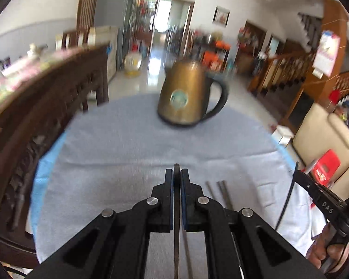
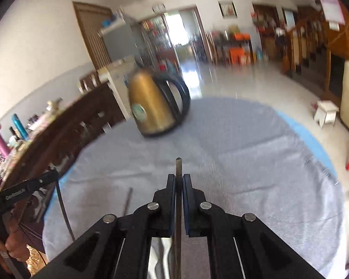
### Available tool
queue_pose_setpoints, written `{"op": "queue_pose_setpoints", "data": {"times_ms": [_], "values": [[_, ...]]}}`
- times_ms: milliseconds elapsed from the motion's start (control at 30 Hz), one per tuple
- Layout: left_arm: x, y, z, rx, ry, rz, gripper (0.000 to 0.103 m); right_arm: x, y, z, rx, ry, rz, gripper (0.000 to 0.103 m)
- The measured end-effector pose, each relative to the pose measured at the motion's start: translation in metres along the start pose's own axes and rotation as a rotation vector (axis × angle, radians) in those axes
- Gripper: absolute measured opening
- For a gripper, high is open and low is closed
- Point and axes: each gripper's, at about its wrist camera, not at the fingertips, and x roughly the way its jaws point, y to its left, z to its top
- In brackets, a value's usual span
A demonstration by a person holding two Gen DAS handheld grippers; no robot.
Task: Organize utensils
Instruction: 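Lift the chopstick with the left tool into the cup while the right tool does likewise, then open the left tool to drop its chopstick while the right tool releases its own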
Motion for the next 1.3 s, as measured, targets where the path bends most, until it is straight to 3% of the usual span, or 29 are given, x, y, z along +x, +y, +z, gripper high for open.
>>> {"op": "queue_pose_setpoints", "data": {"times_ms": [233,467,700,1033,1167,1300], "values": [[-0.073,-0.014,-0.027,0.044,-0.190,0.017,0.005,-0.082,0.029,-0.016,-0.047,-0.226,-0.002,0.006],[-0.130,-0.020,-0.021,0.036,-0.268,-0.012,0.005,-0.143,0.056,-0.020,-0.090,-0.370,0.004,0.006],[-0.194,-0.033,-0.021,0.046,-0.359,-0.085,0.005,-0.209,0.073,-0.014,-0.088,-0.472,0.104,0.006],[-0.233,-0.045,-0.040,0.071,-0.362,-0.182,0.005,-0.233,0.097,-0.033,-0.122,-0.440,0.188,0.006],[-0.215,-0.052,-0.052,0.090,-0.302,-0.168,0.005,-0.213,0.101,-0.049,-0.148,-0.379,0.171,0.006],[-0.182,-0.055,-0.064,0.107,-0.185,-0.155,0.005,-0.189,0.095,-0.066,-0.134,-0.267,0.175,0.007]]}}
